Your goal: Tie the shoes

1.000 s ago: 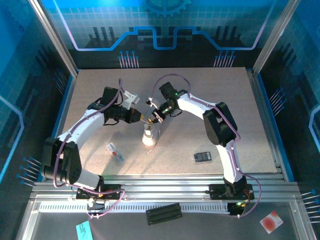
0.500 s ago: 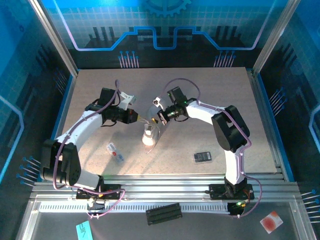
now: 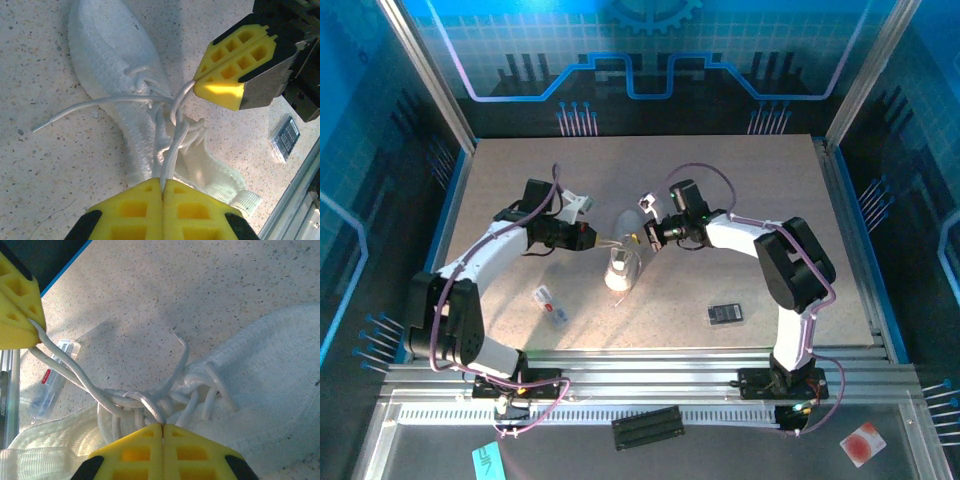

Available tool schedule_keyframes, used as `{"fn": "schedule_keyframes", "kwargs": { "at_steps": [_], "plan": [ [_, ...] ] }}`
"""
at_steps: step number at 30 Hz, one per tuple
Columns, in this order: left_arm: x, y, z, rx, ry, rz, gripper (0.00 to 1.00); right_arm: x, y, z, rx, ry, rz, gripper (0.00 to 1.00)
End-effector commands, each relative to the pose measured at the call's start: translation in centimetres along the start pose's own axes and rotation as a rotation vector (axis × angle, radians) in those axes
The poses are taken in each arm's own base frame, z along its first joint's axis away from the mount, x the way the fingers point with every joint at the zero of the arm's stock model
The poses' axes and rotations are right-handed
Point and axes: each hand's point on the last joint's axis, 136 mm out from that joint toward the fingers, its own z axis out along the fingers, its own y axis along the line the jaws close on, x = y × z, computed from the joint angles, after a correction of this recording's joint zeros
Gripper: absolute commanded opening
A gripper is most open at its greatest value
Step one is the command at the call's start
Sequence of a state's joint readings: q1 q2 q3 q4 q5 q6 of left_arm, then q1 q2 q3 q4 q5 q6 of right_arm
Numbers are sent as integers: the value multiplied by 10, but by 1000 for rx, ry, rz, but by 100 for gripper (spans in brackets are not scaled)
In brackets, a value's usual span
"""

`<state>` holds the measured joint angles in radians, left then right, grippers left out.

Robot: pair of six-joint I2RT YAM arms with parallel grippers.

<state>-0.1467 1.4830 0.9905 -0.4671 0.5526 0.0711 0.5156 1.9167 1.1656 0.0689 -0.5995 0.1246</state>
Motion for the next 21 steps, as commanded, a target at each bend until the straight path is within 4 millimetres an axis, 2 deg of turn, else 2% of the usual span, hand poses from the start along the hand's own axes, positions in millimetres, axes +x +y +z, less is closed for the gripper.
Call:
{"fn": "schedule_keyframes", "kwargs": {
  "at_steps": [1, 3, 9, 13, 17, 21],
  "plan": [
    [7, 5, 3, -3, 25, -44, 0, -19, -1, -13, 11, -53, -34, 0],
    [5, 4, 3, 3, 21, -42, 0, -17, -1, -13, 7, -41, -41, 0],
    [1, 0, 2, 25, 10, -30, 0, -17, 0, -23, -35, 28, -107, 28],
    [-1, -3, 0, 32, 4, -11, 0, -25, -3, -31, -45, 74, -191, 40],
    [-2, -5, -1, 43, 1, 2, 0, -30, 5, -28, -111, 116, -321, 45],
    [-3, -7, -2, 55, -4, 9, 0, -25, 12, -17, -162, 170, -492, 46]
  ]
}}
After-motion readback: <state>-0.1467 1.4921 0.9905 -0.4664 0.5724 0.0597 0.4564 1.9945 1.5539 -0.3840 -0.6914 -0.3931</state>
